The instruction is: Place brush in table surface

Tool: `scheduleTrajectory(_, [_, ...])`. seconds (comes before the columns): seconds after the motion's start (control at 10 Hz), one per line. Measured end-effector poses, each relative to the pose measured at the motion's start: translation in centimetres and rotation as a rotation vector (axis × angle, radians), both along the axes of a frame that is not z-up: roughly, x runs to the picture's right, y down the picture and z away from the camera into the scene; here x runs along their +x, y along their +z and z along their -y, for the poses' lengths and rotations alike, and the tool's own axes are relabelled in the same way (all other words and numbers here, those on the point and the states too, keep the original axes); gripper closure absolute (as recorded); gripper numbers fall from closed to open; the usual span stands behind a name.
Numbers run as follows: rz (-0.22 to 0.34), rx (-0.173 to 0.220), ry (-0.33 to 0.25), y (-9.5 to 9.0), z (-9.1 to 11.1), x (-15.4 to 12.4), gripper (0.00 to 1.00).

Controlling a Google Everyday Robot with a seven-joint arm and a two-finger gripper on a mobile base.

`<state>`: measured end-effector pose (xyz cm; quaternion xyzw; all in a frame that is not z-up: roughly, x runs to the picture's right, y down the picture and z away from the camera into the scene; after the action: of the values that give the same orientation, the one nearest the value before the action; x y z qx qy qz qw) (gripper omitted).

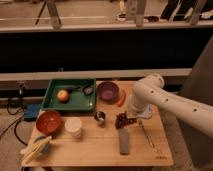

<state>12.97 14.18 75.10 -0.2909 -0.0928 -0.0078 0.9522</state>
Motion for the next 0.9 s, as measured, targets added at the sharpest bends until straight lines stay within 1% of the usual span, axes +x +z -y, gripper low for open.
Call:
scheduleTrajectory(0.1, [0.017, 0.006, -0.009, -0.1, 0.2, -0.3, 0.86])
scheduleTrajectory(0.2, [0.056, 0.020, -0.035, -0.4, 1.0, -1.0, 0.75])
scheduleTrajectory(0.3, [0.095, 0.035, -0.054, -1.0, 2.1, -1.9, 0.66])
scheduleTrajectory(0.5, [0.178, 0.068, -0.080, -2.4, 6.1, -3.8, 0.46])
scheduleTrajectory(0.6, [0.222, 0.084, -0.087, -2.5, 8.6, -4.7, 0.35])
scheduleTrajectory(0.7, [0.253, 0.096, -0.092, -2.1, 10.6, -5.3, 0.26])
scheduleTrajectory(0.8, [0.286, 0.105, -0.097, -1.3, 12.8, -6.1, 0.20])
scheduleTrajectory(0.9, [0.303, 0.110, -0.100, -0.6, 14.1, -6.7, 0.20])
